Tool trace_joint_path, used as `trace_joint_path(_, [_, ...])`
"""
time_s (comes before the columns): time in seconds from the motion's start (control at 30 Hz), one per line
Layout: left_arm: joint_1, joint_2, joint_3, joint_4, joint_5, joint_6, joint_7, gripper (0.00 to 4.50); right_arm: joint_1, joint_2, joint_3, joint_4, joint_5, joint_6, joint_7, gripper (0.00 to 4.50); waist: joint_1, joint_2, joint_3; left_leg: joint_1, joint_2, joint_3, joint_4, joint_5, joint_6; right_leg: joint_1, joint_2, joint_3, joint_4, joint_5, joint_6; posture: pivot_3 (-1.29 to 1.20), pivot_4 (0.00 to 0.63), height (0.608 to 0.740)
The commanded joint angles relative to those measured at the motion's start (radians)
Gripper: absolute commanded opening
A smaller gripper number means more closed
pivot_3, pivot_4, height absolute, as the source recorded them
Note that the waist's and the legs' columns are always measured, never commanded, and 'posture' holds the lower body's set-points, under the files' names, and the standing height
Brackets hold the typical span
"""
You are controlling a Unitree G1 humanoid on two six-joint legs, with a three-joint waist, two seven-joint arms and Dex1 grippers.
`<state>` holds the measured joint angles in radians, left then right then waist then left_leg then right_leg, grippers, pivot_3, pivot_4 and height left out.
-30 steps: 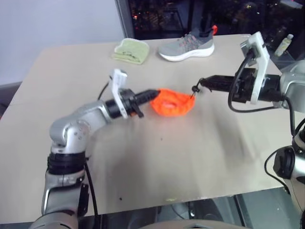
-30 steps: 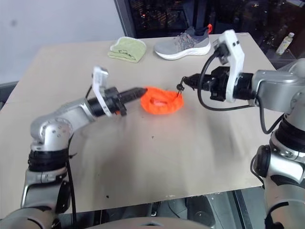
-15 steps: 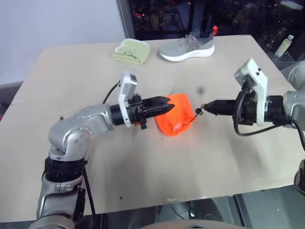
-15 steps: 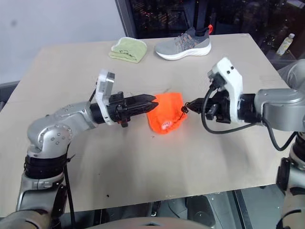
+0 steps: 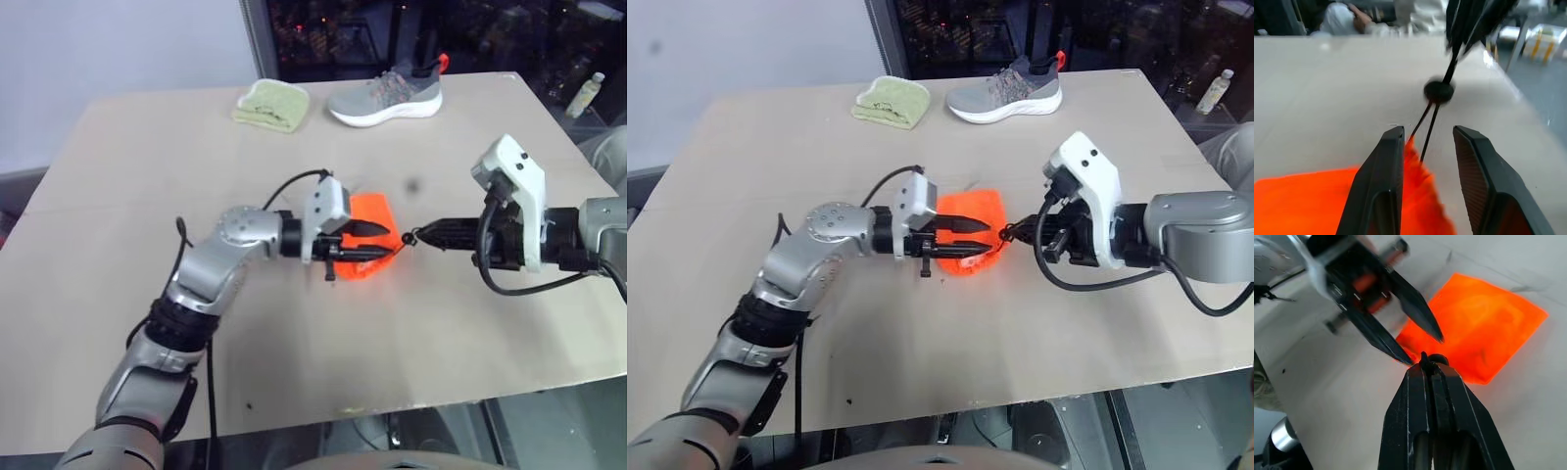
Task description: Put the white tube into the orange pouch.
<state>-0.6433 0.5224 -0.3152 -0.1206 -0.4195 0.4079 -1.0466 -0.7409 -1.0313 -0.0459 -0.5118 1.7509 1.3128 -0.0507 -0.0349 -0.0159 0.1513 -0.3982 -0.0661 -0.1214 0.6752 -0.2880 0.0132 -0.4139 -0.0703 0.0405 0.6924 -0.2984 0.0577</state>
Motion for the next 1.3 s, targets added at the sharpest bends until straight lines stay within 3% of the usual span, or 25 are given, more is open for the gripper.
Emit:
trace_joint_path(0.03, [-0.03,-0.031,0.013,-0.008,0.025,-0.042,0.001,1.64,-0.02,-0.03,0.009,-0.01,0.049,-0.066,-0.014,0.0,0.001,0.0,0.0,0.0,0.0,0.0,0.0,0.0,0.0,0.0,0.0,0.0,0.0,0.0,0.0,0.0,0.15,0.74])
trace_joint_path(0.3, [-0.029,-0.071,0.057,-0.022,-0.026,-0.008,-0.031,1.64,-0.027,-0.039,0.06,-0.007,0.049,-0.118,-0.026,0.0,0.0,0.0,0.0,0.0,0.0,0.0,0.0,0.0,0.001,0.0,0.0,0.0,0.0,0.0,0.0,0.0,0.15,0.74])
trace_joint_path(0.87, [-0.082,-0.101,0.046,0.045,0.023,-0.07,-0.102,1.64,-0.031,-0.061,0.077,-0.012,0.061,-0.156,-0.035,0.0,0.002,0.0,0.0,0.0,0.0,0.0,0.001,0.0,0.001,0.0,0.0,0.0,0.0,0.0,0.0,0.0,0.15,0.74])
trace_joint_path(0.97, [-0.084,-0.106,0.047,0.051,0.03,-0.075,-0.109,0.64,-0.029,-0.063,0.078,-0.014,0.067,-0.162,-0.043,0.0,0.003,0.0,0.0,0.0,0.0,0.0,0.001,0.0,0.001,0.0,0.0,0.0,0.0,0.0,0.0,0.0,0.15,0.74])
trace_joint_path(1.03, [-0.084,-0.107,0.048,0.056,0.038,-0.081,-0.112,0.26,-0.028,-0.065,0.079,-0.016,0.072,-0.167,-0.047,0.0,0.003,0.0,0.0,0.0,0.0,0.0,0.001,0.0,0.001,0.0,0.0,0.0,0.0,0.0,0.0,0.0,0.15,0.74])
trace_joint_path(1.3, [-0.088,-0.11,0.049,0.081,0.064,-0.103,-0.117,0.26,-0.019,-0.074,0.075,-0.013,0.067,-0.175,-0.051,0.0,0.003,0.0,0.0,0.0,0.0,0.0,0.001,0.0,0.001,0.0,0.0,0.0,0.0,0.0,0.0,0.0,0.15,0.74])
